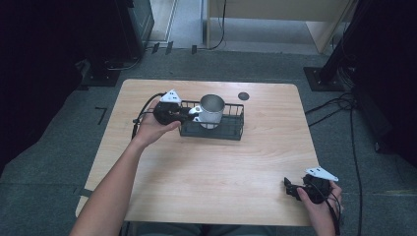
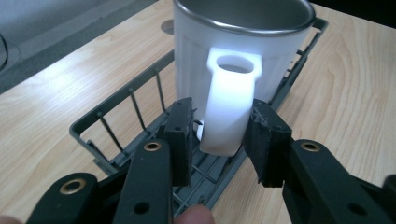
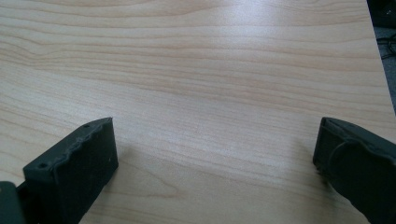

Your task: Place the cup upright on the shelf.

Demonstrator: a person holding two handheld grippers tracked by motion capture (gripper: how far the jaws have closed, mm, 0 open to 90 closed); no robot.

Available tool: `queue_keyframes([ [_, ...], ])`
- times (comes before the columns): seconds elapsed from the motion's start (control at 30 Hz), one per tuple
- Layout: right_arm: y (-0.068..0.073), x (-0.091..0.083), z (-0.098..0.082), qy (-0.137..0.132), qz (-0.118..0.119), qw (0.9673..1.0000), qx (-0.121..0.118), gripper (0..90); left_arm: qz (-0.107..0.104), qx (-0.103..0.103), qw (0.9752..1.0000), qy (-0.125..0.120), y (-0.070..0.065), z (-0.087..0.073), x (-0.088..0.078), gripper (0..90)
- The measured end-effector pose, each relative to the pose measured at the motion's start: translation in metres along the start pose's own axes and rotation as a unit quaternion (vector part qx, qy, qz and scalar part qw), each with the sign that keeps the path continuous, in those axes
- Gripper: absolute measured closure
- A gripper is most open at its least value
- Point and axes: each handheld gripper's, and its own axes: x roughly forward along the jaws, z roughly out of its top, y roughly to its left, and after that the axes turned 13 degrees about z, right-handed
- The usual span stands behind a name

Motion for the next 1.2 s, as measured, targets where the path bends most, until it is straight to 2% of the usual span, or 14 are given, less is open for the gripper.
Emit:
queue_keyframes([
  [0.07, 0.000, 0.000, 0.000, 0.000, 0.000, 1.0000, 0.000, 0.0, 0.012, -0.009, 0.9998, 0.013, 0.003, -0.005, 0.003, 69.5],
  [0.17, 0.000, 0.000, 0.000, 0.000, 0.000, 1.0000, 0.000, 0.0, 0.008, -0.022, 0.9997, 0.006, 0.004, -0.009, 0.002, 66.5],
  [0.23, 0.000, 0.000, 0.000, 0.000, 0.000, 1.0000, 0.000, 0.0, -0.002, -0.030, 0.9995, -0.002, 0.004, -0.010, -0.002, 56.7],
  [0.27, 0.000, 0.000, 0.000, 0.000, 0.000, 1.0000, 0.000, 0.0, 0.001, -0.029, 0.9996, -0.005, 0.003, -0.009, -0.004, 54.1],
  [0.33, 0.000, 0.000, 0.000, 0.000, 0.000, 1.0000, 0.000, 0.0, -0.003, -0.032, 0.9994, -0.011, 0.002, -0.008, -0.007, 43.1],
  [0.37, 0.000, 0.000, 0.000, 0.000, 0.000, 1.0000, 0.000, 0.0, -0.007, -0.034, 0.9993, -0.013, 0.001, -0.008, -0.009, 43.1],
  [0.4, 0.000, 0.000, 0.000, 0.000, 0.000, 1.0000, 0.000, 0.0, -0.009, -0.037, 0.9991, -0.017, -0.001, -0.006, -0.011, 35.2],
  [0.5, 0.000, 0.000, 0.000, 0.000, 0.000, 1.0000, 0.000, 0.0, -0.021, -0.048, 0.9984, -0.021, -0.003, -0.003, -0.020, 30.9],
  [0.67, 0.000, 0.000, 0.000, 0.000, 0.000, 1.0000, 0.000, 0.0, -0.010, -0.067, 0.9972, -0.033, -0.009, -0.004, -0.035, 7.8],
  [0.7, 0.000, 0.000, 0.000, 0.000, 0.000, 1.0000, 0.000, 0.0, -0.007, -0.070, 0.9970, -0.034, -0.009, -0.004, -0.037, 7.8],
  [0.73, 0.000, 0.000, 0.000, 0.000, 0.000, 1.0000, 0.000, 0.0, -0.003, -0.075, 0.9966, -0.033, -0.010, -0.005, -0.040, 0.0],
  [1.0, 0.000, 0.000, 0.000, 0.000, 0.000, 1.0000, 0.000, 0.0, 0.043, -0.101, 0.9927, -0.050, -0.016, -0.021, -0.068, 0.0],
  [1.07, 0.000, 0.000, 0.000, 0.000, 0.000, 1.0000, 0.000, 0.0, 0.059, -0.100, 0.9921, -0.047, -0.018, -0.028, -0.075, 0.0],
  [1.2, 0.000, 0.000, 0.000, 0.000, 0.000, 1.0000, 0.000, 0.0, 0.071, -0.103, 0.9909, -0.049, -0.021, -0.038, -0.085, 0.0],
])
